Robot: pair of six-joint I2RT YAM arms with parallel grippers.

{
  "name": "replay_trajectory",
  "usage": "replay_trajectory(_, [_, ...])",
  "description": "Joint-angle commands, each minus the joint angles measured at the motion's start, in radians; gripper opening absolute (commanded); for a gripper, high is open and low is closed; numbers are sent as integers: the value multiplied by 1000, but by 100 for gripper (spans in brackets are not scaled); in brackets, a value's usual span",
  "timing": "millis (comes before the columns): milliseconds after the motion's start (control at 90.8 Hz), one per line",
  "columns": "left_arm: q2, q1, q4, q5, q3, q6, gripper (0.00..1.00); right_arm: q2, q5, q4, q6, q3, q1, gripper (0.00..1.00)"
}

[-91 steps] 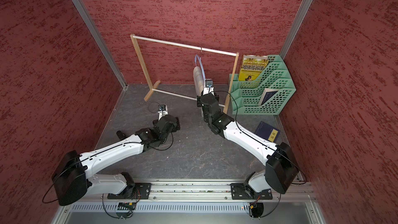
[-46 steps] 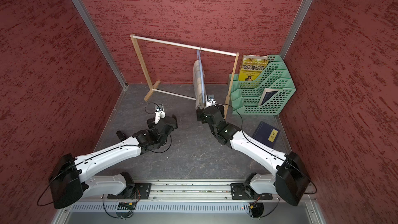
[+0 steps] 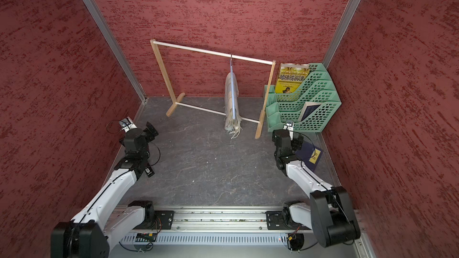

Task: Hang the scarf on the hanger
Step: Reset both arms

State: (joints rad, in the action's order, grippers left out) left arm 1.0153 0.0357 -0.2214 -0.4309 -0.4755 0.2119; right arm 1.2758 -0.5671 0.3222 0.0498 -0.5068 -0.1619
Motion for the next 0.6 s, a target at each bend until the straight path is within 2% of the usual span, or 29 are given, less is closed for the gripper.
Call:
replay_trajectory(0, [130,36,-412,241,160,-68,100,106,129,333,-62,39,33,98])
replay_trajectory(66, [249,48,-625,304,207,-92,100,163,233,459,-54,87,60,98])
replay_trajectory(143, [406,52,-721,359,178,-121,100,226,288,465,-62,67,70,98])
replay_trajectory(198, [444,22,-713,409,160,-170,100,224,326,447,-41,58,97,98])
replay_trajectory(264, [531,-3,-849,448,177,-220,100,220,379,466,-30,71,118,98])
replay_trajectory(320, [499,-11,-796,486,180,-238,100,252,447,584,-30,116,138,98])
replay_trajectory(342, [513,-13,-828,485,185,-243,100,277,451,645,-37,136,139,98])
replay_trajectory(375, [522,-18,-865,476,189,-248,100,258,441,596,-24,137,139,98])
replay_trajectory(419, [503,-30,-790,468,175,-253,100,264,411,634,-16,142,138,99])
replay_trajectory(485, [521,-50,-774,447,149,-278,100,256,399,619,-14,147,137,99])
replay_trajectory(584, [518,-36,-713,440,120,-251,100,260,394,608,-17,139,134,99])
